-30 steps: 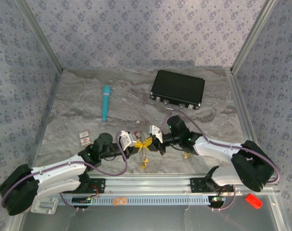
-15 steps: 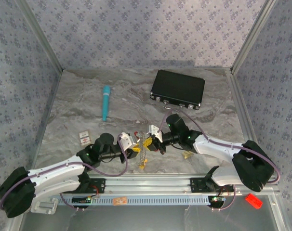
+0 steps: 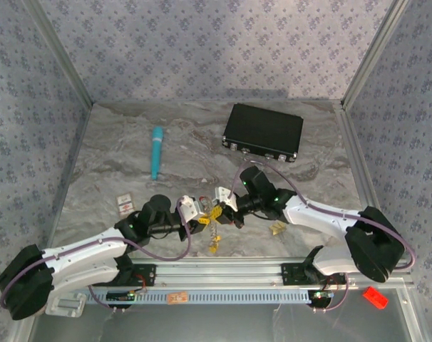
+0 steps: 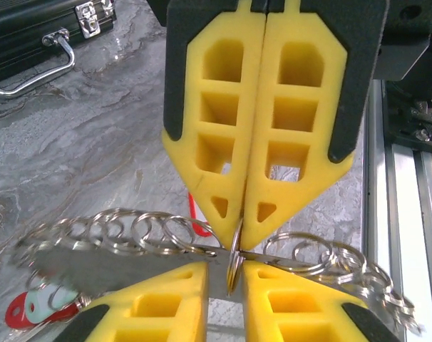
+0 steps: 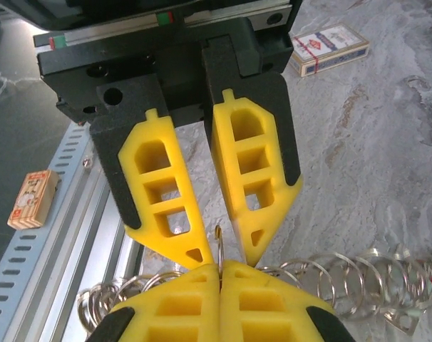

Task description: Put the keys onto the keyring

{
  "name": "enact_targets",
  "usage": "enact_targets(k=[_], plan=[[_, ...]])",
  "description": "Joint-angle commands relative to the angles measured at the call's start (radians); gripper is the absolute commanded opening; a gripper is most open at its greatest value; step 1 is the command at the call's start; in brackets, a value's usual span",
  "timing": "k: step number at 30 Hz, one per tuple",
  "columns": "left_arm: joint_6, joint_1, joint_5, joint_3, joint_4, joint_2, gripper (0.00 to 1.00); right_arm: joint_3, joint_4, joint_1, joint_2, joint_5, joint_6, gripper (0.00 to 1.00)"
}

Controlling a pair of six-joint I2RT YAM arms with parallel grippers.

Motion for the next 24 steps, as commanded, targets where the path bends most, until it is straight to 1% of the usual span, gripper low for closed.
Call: enact_targets(k=[1, 10, 15, 24], plan=[[0.030, -0.003, 0.017, 0.044, -0.013, 0.008, 0.17, 0.059, -0.093, 0.025, 0.016, -0.017, -0.069, 0.00], [0.054, -0.003, 0.022, 0.073, -0.049, 0.020, 0.14, 0.107, -0.207, 0.046, 0.041, 0.019, -0.131, 0.00], [0.057, -0.003, 0.013, 0.080, -0.059, 0.014, 0.16, 0.111, -0.213, 0.047, 0.041, 0.037, -0.129, 0.00], [0.021, -0.003, 0.001, 0.057, -0.059, -0.018, 0.21, 0.091, -0.186, 0.033, 0.015, 0.043, -0.106, 0.00]])
